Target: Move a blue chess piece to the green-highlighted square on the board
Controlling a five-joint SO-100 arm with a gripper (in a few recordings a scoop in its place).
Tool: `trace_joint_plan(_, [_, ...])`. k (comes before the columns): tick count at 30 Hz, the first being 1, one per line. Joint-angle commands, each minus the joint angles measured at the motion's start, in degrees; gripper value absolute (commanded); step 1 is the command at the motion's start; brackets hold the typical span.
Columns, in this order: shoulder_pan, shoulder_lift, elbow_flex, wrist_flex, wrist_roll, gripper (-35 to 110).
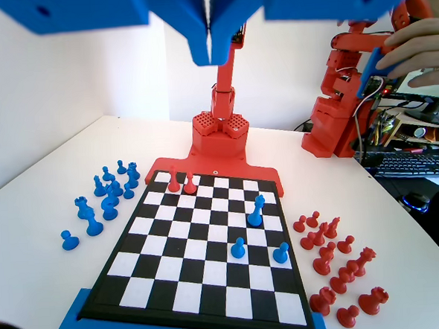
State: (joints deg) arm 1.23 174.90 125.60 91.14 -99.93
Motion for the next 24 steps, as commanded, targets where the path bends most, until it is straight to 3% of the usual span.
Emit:
trace_joint_plan(1, [-0.1,0.3,-0.5,-1.1,-0.4,1])
trace_joint_plan(18, [-1.5,-2.2,-1.3,-0.6,-1.3,1])
trace_joint_plan(24, [-0.7,-12.5,-10.8,-2.7,-0.5,1])
